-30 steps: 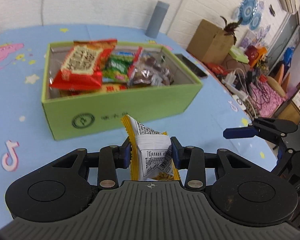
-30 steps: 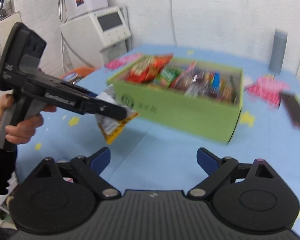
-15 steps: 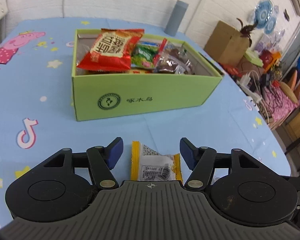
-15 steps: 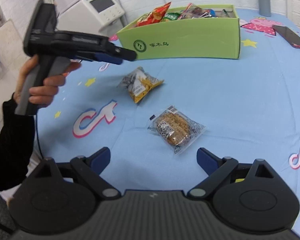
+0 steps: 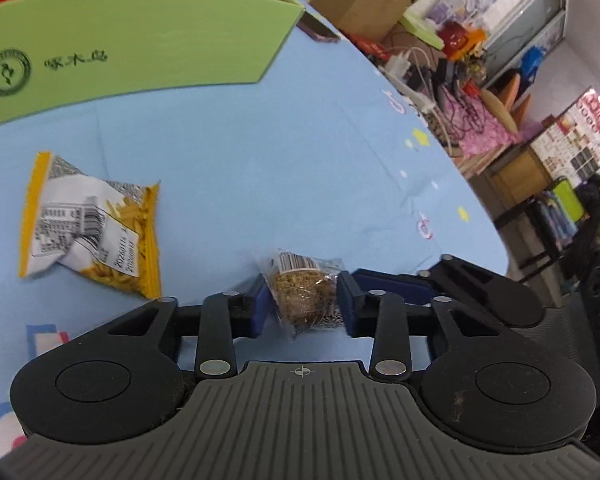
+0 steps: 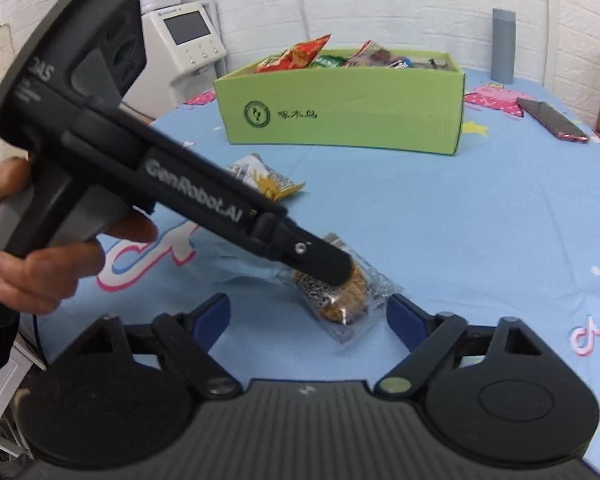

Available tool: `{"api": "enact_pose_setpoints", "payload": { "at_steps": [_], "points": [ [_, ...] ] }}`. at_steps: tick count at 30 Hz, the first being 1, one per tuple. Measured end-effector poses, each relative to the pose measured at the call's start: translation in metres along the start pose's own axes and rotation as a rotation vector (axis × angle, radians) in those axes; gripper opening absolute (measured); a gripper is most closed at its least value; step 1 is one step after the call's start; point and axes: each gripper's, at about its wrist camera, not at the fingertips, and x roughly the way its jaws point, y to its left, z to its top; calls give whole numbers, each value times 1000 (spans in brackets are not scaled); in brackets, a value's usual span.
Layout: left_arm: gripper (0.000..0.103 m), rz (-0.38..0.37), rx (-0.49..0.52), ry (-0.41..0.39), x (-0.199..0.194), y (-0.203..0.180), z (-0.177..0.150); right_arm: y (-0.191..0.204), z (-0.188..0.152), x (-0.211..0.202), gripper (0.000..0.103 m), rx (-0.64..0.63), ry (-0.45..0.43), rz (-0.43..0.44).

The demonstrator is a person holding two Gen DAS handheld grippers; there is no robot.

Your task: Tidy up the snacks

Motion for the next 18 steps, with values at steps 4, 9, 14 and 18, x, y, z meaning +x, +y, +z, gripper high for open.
{"api": "enact_pose_setpoints", "payload": {
  "at_steps": [4,9,14,18],
  "points": [
    [14,9,-17,-26,-4,3,0,-7,6,3,88,41,-14,63],
    [10,21,-49,-56,-6,5,10,-10,18,6,89,81,-52,103],
    [0,-1,-60,-69,-6,12,38,-14,44,6,90,50,-121,69],
    [7,41,-41,-63,-1,22,38,-26,33,1,93,81,-88,28]
  ]
}}
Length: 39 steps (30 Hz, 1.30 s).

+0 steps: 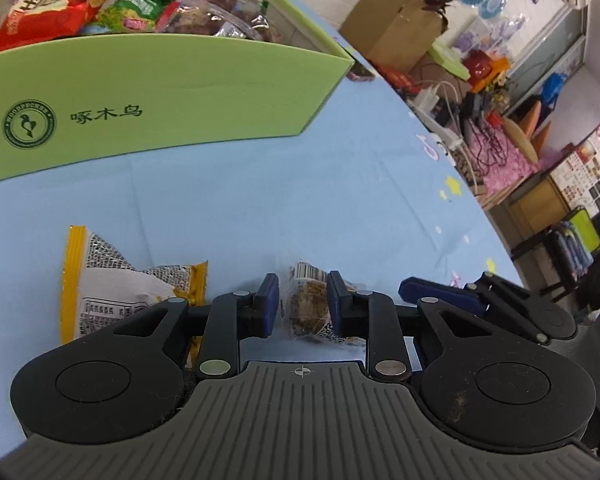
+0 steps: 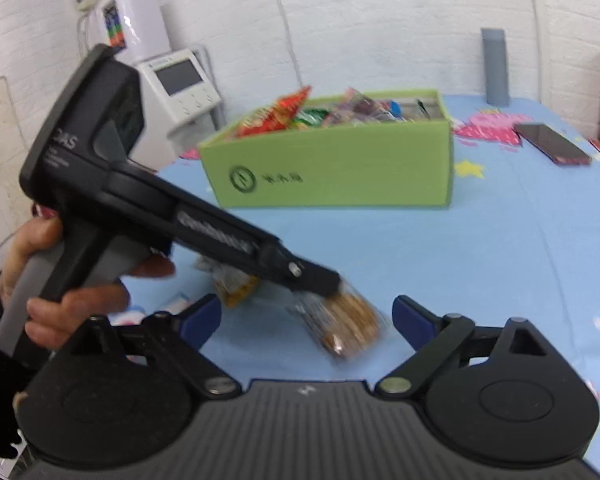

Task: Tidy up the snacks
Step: 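Carry the oat cookie packet into the box with the left tool and release, then grasp the wafer packet with the left tool and drop it into the box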

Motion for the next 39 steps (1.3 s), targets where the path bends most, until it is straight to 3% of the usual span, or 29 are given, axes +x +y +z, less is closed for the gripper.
{"api": "enact_pose_setpoints", "payload": {
  "at_steps": [2,6,11,15,20,24,27,29,30,34,39],
  "points": [
    [8,-26,-9,3,0,3,0,0,-8,0,93,7,23,-19],
    [20,-18,-3,17,1,6,-3,6,-16,8,93,19,44,26],
    [19,-29,13,25,9,0,-8,9,-13,28,94,19,34,12],
    [15,-31,5,-35,-11,-3,5,10,3,26,94,-4,26,34],
    [16,-16,6,-162,-46,-7,59,17,61,26,94,-144,-55,26],
    [18,38,-2,-249,-60,3,117,14,121,53,94,-230,-102,21],
    [27,93,-17,-258,-54,21,150,7,156,86,94,-243,-83,23],
    [43,121,-30,-269,-56,30,155,1,166,91,94,-218,-92,12],
    [52,130,-20,-287,-60,33,151,0,165,85,94,-214,-111,13],
    [56,170,20,-333,-78,34,112,2,133,51,94,-192,-149,59],
    [58,220,35,-253,-76,40,46,23,67,40,94,-142,-45,131]
  ]
}}
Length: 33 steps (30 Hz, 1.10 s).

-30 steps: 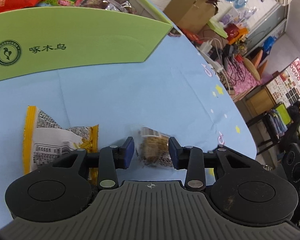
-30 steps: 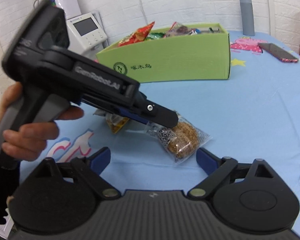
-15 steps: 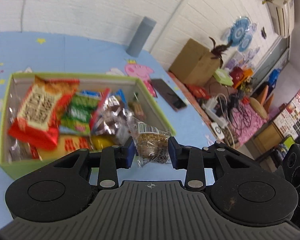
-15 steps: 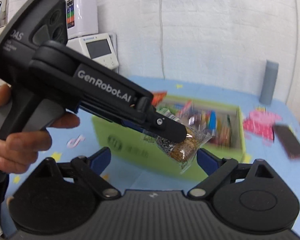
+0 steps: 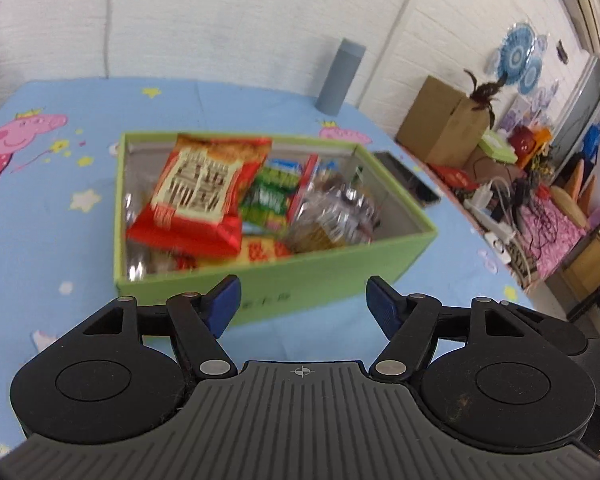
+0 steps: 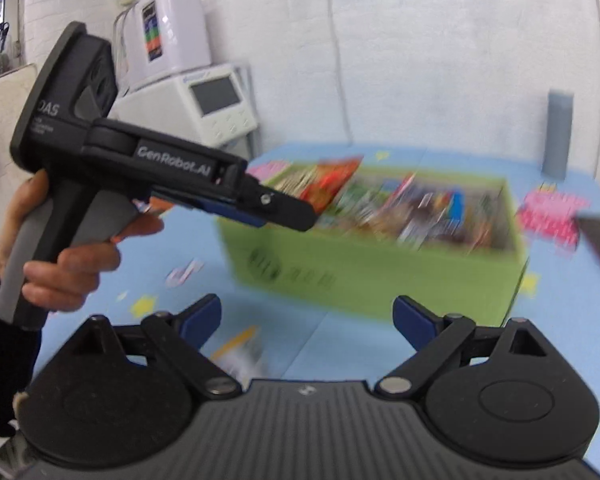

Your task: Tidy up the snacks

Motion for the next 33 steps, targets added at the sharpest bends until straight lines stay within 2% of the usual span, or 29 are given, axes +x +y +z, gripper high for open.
{"api": "enact_pose_setpoints", "payload": {
  "at_steps": [5,9,10,11,12,13,15,18,21,24,26,28,30,33],
  "points": [
    [53,35,9,97,5,8,-50,39,-40,9,94,21,92,75],
    [51,-18,-25,132,12,15,-63,46,-53,30,94,69,129,63],
    [37,-40,-39,152,14,16,-66,46,-55,37,94,73,128,66],
    [29,-70,-64,178,18,18,-69,49,-55,40,94,66,114,67],
    [25,-86,-84,177,19,18,-72,51,-51,42,94,73,117,76],
    [23,-62,-70,168,17,13,-74,51,-48,41,94,93,117,102],
    [22,-27,-69,151,12,7,-72,51,-41,40,94,110,107,118],
    [21,-72,-122,115,7,9,-50,47,-23,32,94,92,63,110],
    [22,-91,-113,60,2,3,-14,38,7,30,94,35,16,84],
    [25,-85,-84,-22,-1,-4,38,22,51,31,94,-21,-49,63],
    [36,-85,-76,-56,4,-4,70,8,82,39,94,-49,-82,38],
    [70,-74,-84,-62,9,0,92,-7,104,49,94,-50,-80,-6],
    [70,-44,-115,-83,6,8,98,-18,112,48,94,-28,-88,-57],
    [73,-39,-96,-109,-6,12,75,-30,92,29,94,26,-130,-26]
  ]
}}
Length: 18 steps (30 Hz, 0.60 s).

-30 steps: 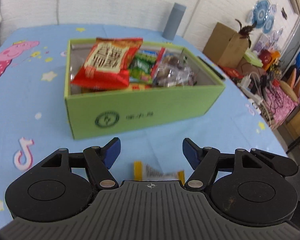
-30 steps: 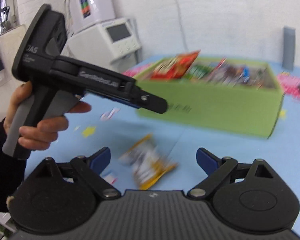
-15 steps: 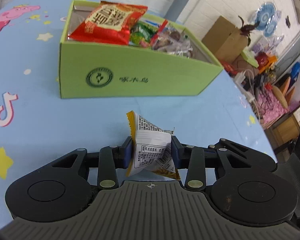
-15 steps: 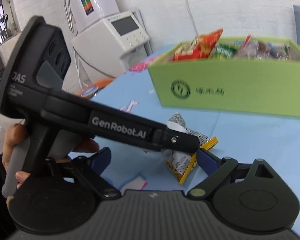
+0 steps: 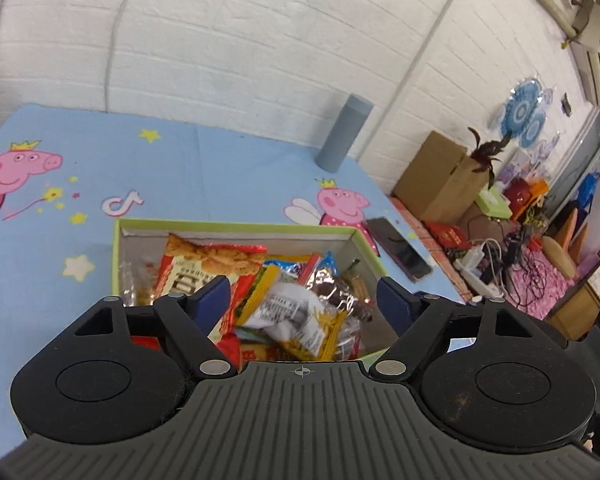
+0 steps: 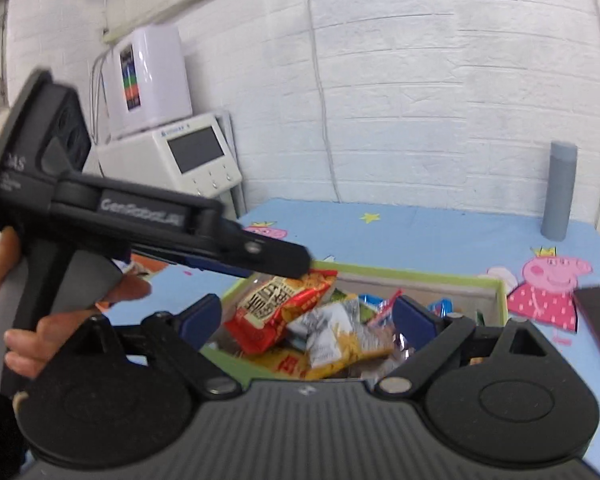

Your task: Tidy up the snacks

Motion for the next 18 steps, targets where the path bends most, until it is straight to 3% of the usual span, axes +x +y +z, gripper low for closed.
{"api": "enact_pose_setpoints", "payload": {
  "at_steps": [5,11,15,18],
  "points": [
    [73,43,23,30,-20,2,-68,-1,-75,-36,94,106,53,16],
    [75,194,50,66,-37,-15,-143,11,-142,-73,94,224,117,-95],
    [78,300,61,64,-49,-30,-180,17,-157,-97,94,300,61,-163],
    [78,334,45,8,-67,-44,-204,25,-168,-120,100,328,-54,-349]
  ]
}}
